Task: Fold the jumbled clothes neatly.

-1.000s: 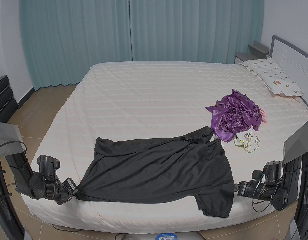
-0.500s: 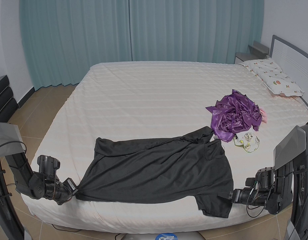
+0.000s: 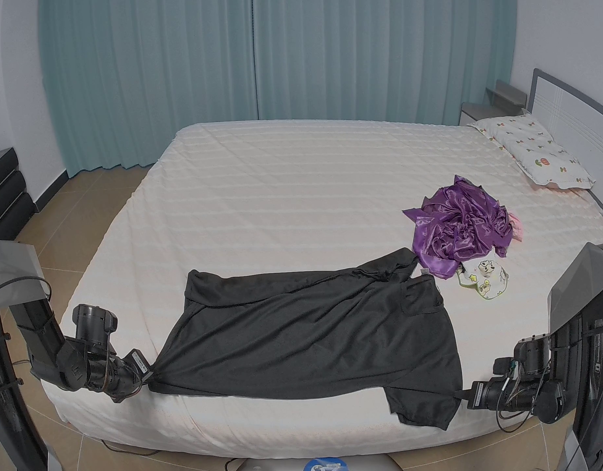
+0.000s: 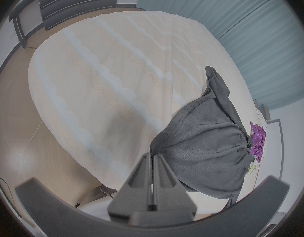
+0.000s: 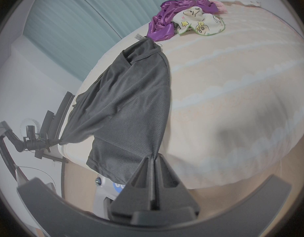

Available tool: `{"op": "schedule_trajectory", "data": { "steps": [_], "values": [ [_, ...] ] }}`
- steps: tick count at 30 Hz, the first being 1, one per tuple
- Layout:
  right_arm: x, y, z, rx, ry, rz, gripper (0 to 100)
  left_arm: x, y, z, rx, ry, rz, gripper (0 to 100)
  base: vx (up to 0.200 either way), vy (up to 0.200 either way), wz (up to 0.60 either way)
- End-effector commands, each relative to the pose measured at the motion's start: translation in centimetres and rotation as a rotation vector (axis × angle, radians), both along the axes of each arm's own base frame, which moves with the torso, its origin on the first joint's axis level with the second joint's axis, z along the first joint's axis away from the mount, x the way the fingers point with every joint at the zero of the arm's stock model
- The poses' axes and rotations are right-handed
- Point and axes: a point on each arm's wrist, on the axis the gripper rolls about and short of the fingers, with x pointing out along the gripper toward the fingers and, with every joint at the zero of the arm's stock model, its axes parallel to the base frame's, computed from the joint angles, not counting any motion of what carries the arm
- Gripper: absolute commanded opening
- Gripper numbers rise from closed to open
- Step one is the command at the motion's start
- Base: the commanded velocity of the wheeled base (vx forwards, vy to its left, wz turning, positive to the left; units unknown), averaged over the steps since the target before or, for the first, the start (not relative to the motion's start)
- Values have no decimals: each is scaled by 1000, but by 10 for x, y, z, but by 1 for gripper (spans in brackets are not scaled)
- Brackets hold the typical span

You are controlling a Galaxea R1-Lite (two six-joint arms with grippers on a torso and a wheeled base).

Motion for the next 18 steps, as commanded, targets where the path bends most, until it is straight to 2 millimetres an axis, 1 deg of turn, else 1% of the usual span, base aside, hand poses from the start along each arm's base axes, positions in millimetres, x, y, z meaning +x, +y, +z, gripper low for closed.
{"op": "schedule_trajectory", "data": {
  "steps": [1,6,9,10,12,17,18],
  "values": [
    [-6,-13,4,-15,11,-43,0,-2,0,0,6,0,-5,0,0,0,0],
    [-11,-17,11,-39,37,-31,0,-5,-1,1,12,9,-12,0,0,0,0],
    [-18,-22,14,-84,71,7,0,-15,-3,-3,53,41,-68,0,0,0,0],
    [-18,-22,14,-84,71,7,0,-15,-3,-3,53,41,-68,0,0,0,0],
    [-21,-27,13,-110,89,22,0,-22,-4,-6,91,63,-117,0,0,0,0],
    [-25,-31,13,-131,112,39,0,-32,-8,-11,179,121,-144,0,0,0,0],
    [-27,-31,13,-141,123,55,0,-38,-10,-13,215,150,-173,0,0,0,0]
  ]
}}
